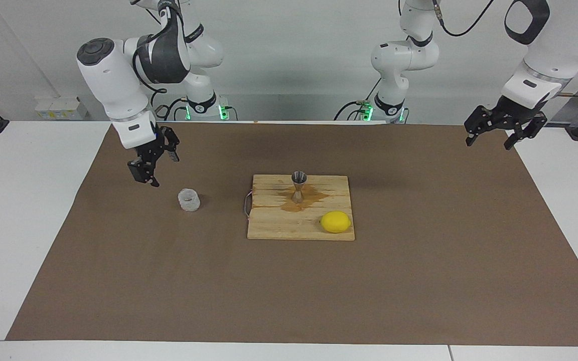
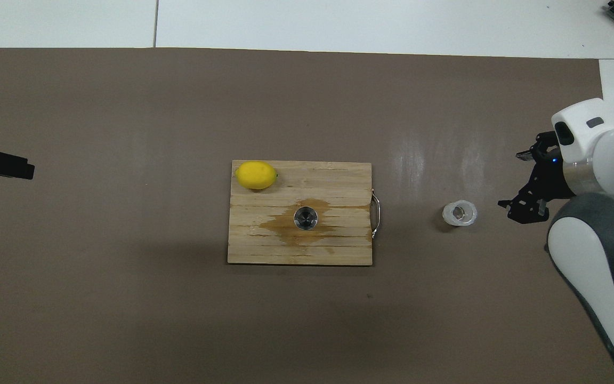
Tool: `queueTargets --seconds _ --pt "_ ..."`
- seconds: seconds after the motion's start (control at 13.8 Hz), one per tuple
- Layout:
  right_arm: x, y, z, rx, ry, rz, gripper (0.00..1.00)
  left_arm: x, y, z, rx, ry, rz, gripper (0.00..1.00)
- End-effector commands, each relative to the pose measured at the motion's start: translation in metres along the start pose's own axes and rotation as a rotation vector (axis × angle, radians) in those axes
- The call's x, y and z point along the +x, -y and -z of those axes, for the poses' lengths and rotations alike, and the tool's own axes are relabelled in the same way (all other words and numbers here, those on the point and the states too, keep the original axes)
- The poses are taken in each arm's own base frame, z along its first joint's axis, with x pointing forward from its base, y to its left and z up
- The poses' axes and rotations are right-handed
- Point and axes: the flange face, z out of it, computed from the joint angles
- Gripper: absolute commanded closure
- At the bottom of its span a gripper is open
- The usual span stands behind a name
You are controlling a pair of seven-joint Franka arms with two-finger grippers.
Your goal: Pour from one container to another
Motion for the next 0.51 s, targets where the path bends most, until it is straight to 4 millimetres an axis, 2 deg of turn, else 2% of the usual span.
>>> queueTargets --seconds 0.0,0.22,0.44 --pt "0.007 -0.002 0.035 -0.033 0.038 -0.189 0.0 0.001 -0.001 0.002 -0.01 -0.015 -0.005 0.0" --pt "0.012 -0.002 0.057 -0.061 0.024 -0.401 0.0 0.0 -0.004 -0.002 -0.011 0.002 -0.013 0.0" --pt "0.015 -0.003 0.075 -0.054 0.018 -0.699 0.0 0.0 -0.004 -0.001 -0.01 -0.001 -0.013 0.0"
